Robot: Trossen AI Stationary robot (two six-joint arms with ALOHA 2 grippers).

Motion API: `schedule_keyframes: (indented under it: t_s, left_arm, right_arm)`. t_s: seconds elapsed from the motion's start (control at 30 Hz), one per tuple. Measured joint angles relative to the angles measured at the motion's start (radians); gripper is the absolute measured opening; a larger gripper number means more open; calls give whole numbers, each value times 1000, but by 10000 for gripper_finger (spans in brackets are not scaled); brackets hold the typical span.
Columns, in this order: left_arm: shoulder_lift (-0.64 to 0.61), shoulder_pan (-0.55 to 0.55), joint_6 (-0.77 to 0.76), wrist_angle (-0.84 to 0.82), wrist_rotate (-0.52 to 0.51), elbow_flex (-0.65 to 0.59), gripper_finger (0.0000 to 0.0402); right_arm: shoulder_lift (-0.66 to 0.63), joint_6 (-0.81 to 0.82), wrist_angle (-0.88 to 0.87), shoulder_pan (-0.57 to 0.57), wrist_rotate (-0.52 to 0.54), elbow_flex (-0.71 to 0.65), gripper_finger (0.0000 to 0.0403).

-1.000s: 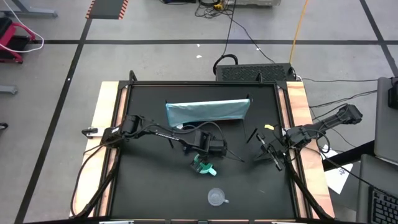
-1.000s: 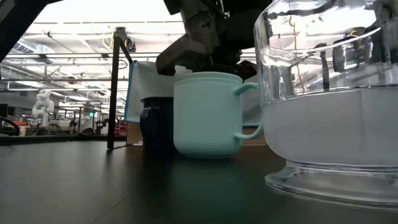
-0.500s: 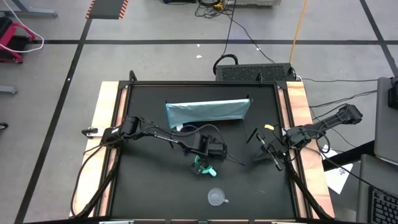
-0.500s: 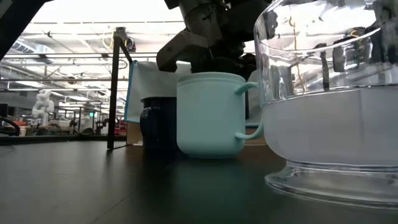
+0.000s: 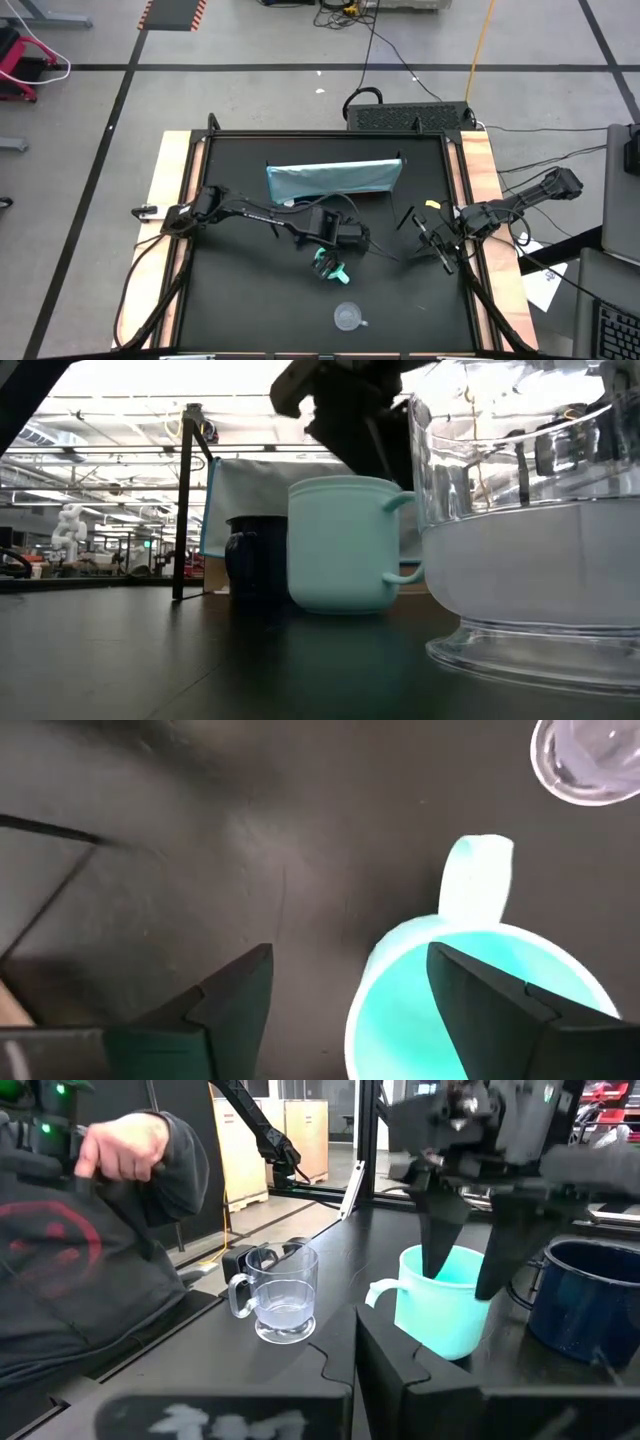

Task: Stack small to large cups/mugs on shelf
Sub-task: Move the light blue mug to the center of the table

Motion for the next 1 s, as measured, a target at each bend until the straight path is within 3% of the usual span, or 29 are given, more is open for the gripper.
schedule_keyframes:
  t_s: [0.23,0.5,0.63,0.87,1.0]
  left_arm:
    - [2,-2,-27,-137,-89,116,269]
    - [2,-12,-55,-324,-82,247,256]
    - [2,-22,-51,-339,-79,262,205]
    - [2,-23,-31,-346,-65,262,21]
    - [2,-24,-28,-342,-60,262,12]
  right_arm:
    - [0,0,0,0,0,0,0]
    - [0,-2,0,0,0,0,0]
    - [0,-3,0,0,0,0,0]
    - [0,-7,0,0,0,0,0]
    - [0,-5,0,0,0,0,0]
